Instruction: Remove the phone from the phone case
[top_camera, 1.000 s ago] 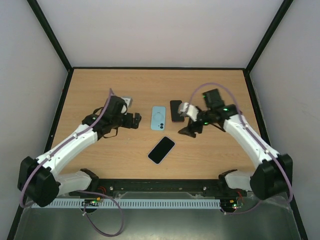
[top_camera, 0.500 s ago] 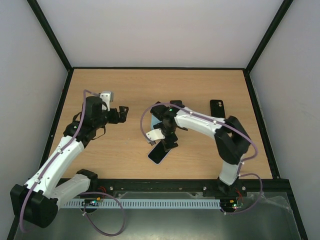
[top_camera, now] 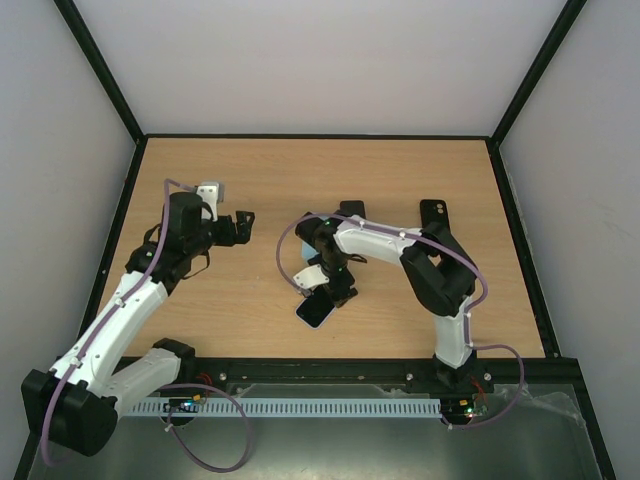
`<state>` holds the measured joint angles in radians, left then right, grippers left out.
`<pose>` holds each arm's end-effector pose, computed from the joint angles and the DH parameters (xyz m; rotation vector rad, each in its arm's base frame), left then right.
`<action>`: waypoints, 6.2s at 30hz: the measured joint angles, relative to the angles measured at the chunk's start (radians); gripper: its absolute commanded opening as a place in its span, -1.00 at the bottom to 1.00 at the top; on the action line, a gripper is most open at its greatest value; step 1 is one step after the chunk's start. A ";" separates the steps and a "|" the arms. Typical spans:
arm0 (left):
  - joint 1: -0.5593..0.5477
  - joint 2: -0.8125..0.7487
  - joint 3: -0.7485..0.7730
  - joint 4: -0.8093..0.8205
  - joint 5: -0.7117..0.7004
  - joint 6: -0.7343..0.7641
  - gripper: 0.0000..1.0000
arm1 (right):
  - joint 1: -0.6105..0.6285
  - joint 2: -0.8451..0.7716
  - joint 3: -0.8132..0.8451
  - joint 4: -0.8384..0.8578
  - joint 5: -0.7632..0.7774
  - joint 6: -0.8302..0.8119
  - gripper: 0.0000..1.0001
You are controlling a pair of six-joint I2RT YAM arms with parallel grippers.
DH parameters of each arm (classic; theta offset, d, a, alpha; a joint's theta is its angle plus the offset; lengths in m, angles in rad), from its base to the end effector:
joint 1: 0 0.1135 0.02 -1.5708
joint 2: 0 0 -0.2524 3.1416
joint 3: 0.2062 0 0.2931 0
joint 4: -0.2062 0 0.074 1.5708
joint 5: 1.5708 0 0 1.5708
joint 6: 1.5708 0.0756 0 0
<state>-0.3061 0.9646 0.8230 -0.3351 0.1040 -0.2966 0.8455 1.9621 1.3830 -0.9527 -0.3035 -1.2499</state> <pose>0.2849 -0.0983 0.2714 0.0758 2.0779 -0.4790 0.2451 0.3105 0.0940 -2.6130 1.4965 0.4393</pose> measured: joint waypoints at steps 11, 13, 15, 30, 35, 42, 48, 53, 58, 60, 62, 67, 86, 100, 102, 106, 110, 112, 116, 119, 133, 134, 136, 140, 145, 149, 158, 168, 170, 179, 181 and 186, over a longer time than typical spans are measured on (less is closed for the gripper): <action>0.009 -0.001 0.000 0.000 0.000 0.000 1.00 | 0.032 -0.079 -0.145 0.024 -0.044 0.090 0.89; 0.010 -0.002 0.000 0.000 0.000 0.000 0.99 | 0.044 -0.098 -0.180 0.065 -0.050 0.160 0.92; 0.011 -0.003 0.000 0.000 0.000 -0.001 1.00 | 0.063 -0.126 -0.219 0.111 -0.048 0.237 0.90; 0.024 -0.002 0.000 -0.001 -0.061 -0.034 0.99 | 0.124 -0.207 -0.339 0.273 -0.034 0.459 0.95; 0.028 0.014 0.000 0.000 -0.061 -0.049 1.00 | 0.131 -0.229 -0.377 0.314 -0.016 0.499 0.95; 0.032 0.018 -0.006 0.000 -0.056 -0.052 1.00 | 0.138 -0.267 -0.432 0.382 0.009 0.569 0.76; 0.036 0.019 -0.006 0.000 -0.060 -0.058 0.99 | 0.142 -0.269 -0.430 0.374 0.024 0.591 0.27; 0.037 0.019 -0.012 0.009 -0.071 -0.085 0.99 | 0.144 -0.281 -0.431 0.354 0.045 0.592 0.08; 0.037 0.004 -0.041 0.029 -0.073 -0.158 0.95 | 0.112 -0.356 -0.455 0.302 0.018 0.638 -0.01; 0.037 -0.014 -0.075 0.061 -0.040 -0.195 0.86 | 0.082 -0.423 -0.467 0.299 -0.011 0.665 -0.06; 0.037 -0.029 -0.113 0.095 -0.001 -0.220 0.74 | 0.035 -0.526 -0.481 0.314 -0.055 0.705 -0.07; 0.017 -0.034 -0.183 0.182 0.124 -0.285 0.57 | -0.093 -0.749 -0.537 0.437 -0.102 0.835 -0.06; -0.572 0.304 0.010 0.527 -0.061 -0.431 0.06 | -0.230 -0.975 -0.679 0.673 -0.051 1.128 -0.12; -0.616 0.494 0.047 0.630 -0.050 -0.500 -0.64 | -0.230 -0.986 -0.706 0.709 0.011 1.183 -0.12; -0.616 0.502 0.049 0.648 -0.040 -0.498 -0.77 | -0.230 -0.986 -0.710 0.711 0.016 1.184 -0.09; -0.612 0.505 0.049 0.669 -0.002 -0.471 -0.95 | -0.238 -0.991 -0.711 0.713 0.006 1.184 0.36; -0.587 0.503 0.049 0.683 0.036 -0.469 -0.95 | -0.242 -1.001 -0.711 0.713 -0.004 1.172 0.96; -0.572 0.492 0.045 0.673 0.059 -0.465 -0.95 | -0.239 -1.003 -0.705 0.710 -0.016 1.151 0.95; -0.487 0.429 0.043 0.601 0.161 -0.416 -0.95 | -0.235 -1.028 -0.665 0.687 -0.039 1.127 0.95; -0.401 0.348 0.044 0.531 0.264 -0.346 -0.95 | -0.235 -1.050 -0.616 0.646 -0.071 1.123 0.98; -0.344 0.187 0.087 0.219 0.685 0.021 -0.95 | -0.235 -1.060 -0.545 0.432 -0.499 0.989 0.28; -0.344 0.179 0.087 0.214 0.703 0.036 -0.95 | -0.235 -1.060 -0.545 0.421 -0.522 0.982 0.19; -0.344 0.172 0.090 0.208 0.742 0.060 -0.95 | -0.235 -1.060 -0.546 0.411 -0.564 0.973 0.03; -0.345 0.175 0.094 0.209 0.809 0.084 -0.94 | -0.235 -1.059 -0.554 0.406 -0.646 0.958 -0.35; -0.350 0.178 0.095 0.206 0.880 0.096 -0.93 | -0.237 -1.044 -0.560 0.403 -0.732 0.967 -0.68; -0.356 0.179 0.097 0.201 0.914 0.119 -0.85 | -0.238 -1.035 -0.565 0.412 -0.784 1.028 -0.85; -0.369 0.193 0.100 0.264 0.907 0.106 -0.08 | -0.237 -1.020 -0.575 0.427 -0.832 1.105 -0.96; -0.370 0.200 0.072 0.313 0.869 0.092 0.31 | -0.237 -1.020 -0.575 0.435 -0.841 1.125 -0.96; -0.370 0.193 0.046 0.332 0.849 0.078 0.21 | -0.237 -1.020 -0.575 0.435 -0.843 1.128 -0.96; -0.370 0.178 0.004 0.405 0.857 0.016 -0.33 | -0.238 -1.012 -0.573 0.437 -0.834 1.147 -0.96; -0.370 0.174 -0.008 0.430 0.865 0.000 -0.39 | -0.238 -1.012 -0.573 0.438 -0.834 1.147 -0.96; -0.370 0.158 -0.038 0.484 0.884 -0.043 -0.71 | -0.240 -1.012 -0.573 0.438 -0.834 1.151 -0.96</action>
<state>-0.6765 1.1229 0.7853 0.1490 0.9882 -0.3401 0.6060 0.9501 0.8104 -0.5148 -1.1378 -0.0994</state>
